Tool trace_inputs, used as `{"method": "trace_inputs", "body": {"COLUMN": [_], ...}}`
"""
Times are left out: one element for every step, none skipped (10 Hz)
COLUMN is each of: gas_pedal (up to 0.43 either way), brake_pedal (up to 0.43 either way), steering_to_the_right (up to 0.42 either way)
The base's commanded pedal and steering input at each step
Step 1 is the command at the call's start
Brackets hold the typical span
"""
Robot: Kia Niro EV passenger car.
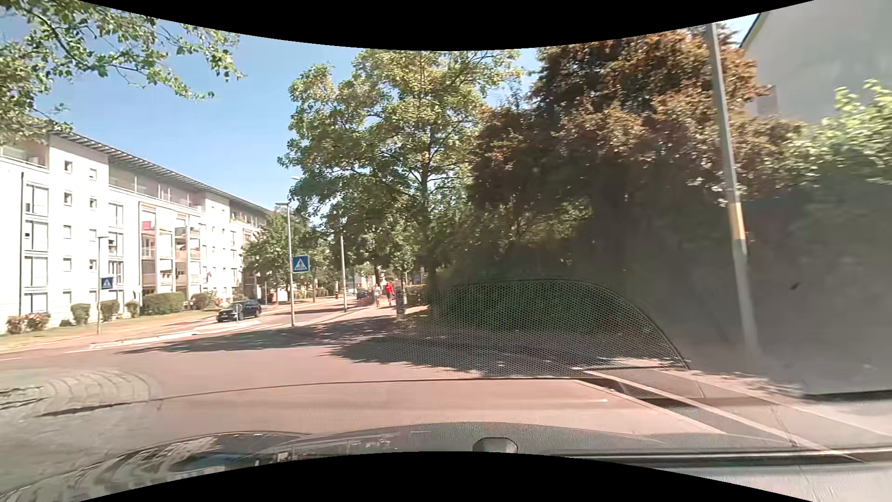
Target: Follow the waypoints while adhering to traffic rules and regulations
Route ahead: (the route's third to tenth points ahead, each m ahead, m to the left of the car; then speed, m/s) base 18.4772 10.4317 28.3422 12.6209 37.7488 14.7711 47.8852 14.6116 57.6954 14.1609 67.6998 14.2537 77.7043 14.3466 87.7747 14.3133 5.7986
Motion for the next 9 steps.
{"method": "trace_inputs", "body": {"gas_pedal": [0.000, 0.000, 0.000, 0.000, 0.000, 0.000, 0.000, 0.000, 0.000], "brake_pedal": [0.000, 0.000, 0.000, 0.000, 0.000, 0.000, 0.000, 0.012, 0.030], "steering_to_the_right": [-0.298, -0.295, -0.292, -0.289, -0.288, -0.288, -0.287, -0.285, -0.278]}}
